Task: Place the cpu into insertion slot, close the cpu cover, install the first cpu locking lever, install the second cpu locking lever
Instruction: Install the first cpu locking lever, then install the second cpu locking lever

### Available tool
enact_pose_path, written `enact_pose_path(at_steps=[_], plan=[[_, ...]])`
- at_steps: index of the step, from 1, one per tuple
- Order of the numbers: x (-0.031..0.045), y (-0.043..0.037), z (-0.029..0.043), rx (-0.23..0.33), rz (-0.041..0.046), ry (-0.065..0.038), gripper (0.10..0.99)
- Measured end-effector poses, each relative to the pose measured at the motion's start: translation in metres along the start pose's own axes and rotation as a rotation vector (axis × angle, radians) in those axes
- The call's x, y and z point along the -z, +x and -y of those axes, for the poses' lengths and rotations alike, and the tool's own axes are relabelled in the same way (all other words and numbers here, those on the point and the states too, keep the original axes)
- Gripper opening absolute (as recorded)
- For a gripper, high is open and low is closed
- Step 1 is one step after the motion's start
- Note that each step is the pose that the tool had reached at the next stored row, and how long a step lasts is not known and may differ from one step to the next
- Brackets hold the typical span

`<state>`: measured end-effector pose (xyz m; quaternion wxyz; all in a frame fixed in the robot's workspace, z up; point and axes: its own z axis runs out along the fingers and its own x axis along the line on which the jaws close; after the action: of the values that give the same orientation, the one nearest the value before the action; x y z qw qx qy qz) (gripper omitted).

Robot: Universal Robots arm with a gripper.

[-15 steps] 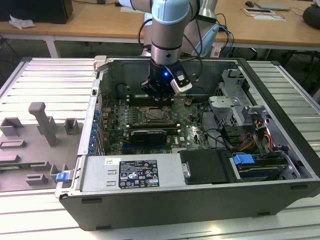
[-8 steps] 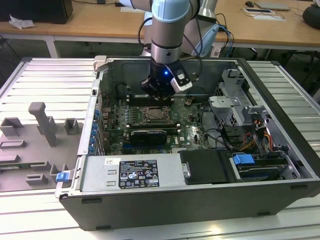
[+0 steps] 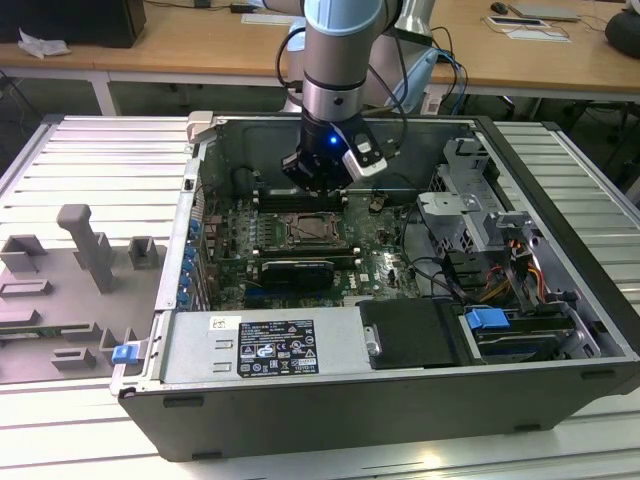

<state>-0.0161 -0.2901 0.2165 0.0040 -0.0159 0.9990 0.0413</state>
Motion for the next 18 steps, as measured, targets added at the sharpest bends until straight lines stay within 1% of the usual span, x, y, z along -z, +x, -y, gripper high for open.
enact_pose_path(at_steps=[11,18], plan=[[0.0004,0.0001,0.0046,0.000,0.0000,0.000,0.106],[0.0010,0.0004,0.0117,0.000,0.0000,0.000,0.106]])
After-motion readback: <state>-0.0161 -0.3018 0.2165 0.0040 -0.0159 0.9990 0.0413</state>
